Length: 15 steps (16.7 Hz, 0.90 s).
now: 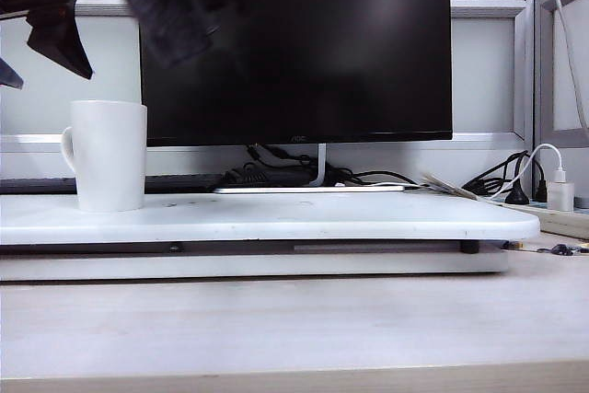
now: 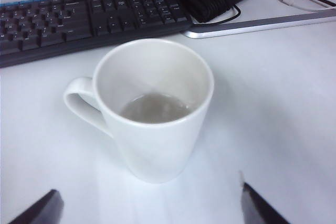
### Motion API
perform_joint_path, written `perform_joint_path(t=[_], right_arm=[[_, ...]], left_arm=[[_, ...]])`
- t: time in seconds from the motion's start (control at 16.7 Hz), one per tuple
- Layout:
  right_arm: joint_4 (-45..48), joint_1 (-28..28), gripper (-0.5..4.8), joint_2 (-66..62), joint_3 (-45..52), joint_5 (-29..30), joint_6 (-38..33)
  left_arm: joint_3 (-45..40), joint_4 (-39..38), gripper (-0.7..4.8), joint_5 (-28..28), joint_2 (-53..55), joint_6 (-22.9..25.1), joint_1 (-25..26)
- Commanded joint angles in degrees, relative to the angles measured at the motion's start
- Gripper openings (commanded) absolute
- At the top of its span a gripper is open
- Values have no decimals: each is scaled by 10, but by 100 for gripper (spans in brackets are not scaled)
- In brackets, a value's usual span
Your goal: Carefully pick up the black cup and pour some water from the black cup into the white cup.
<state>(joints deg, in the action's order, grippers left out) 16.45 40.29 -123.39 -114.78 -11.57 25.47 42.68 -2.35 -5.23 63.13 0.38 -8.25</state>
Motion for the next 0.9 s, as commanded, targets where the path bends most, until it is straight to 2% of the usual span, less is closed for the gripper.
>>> perform_joint_path(t=[0.06, 0.18, 0.42, 0.54, 0.6, 0.72, 0.78, 0.9], right_arm=[[-72, -33, -2, 59, -5, -20, -109], [-137, -59, -2, 102, -5, -21, -121], [-345, -127, -2, 226, -3, -18, -136], [-391, -135, -2, 278, 33, -3, -143], [-394, -135, -2, 306, 66, 9, -158], [-361, -134, -2, 386, 198, 23, -200], [-325, -134, -2, 414, 266, 27, -216], [-186, -134, -2, 442, 439, 30, -240]], left_arm=[[2, 18, 479, 0, -29, 1, 0], [2, 18, 479, 1, -55, 1, 0], [2, -18, 479, -1, -151, -3, 0], [2, -41, 479, -9, -188, -14, 0], [2, -53, 479, -20, -205, -15, 0], [2, -75, 479, -32, -233, -15, 0], [2, -81, 479, -32, -240, -15, 0], [0, -113, 479, -53, -240, -15, 0]])
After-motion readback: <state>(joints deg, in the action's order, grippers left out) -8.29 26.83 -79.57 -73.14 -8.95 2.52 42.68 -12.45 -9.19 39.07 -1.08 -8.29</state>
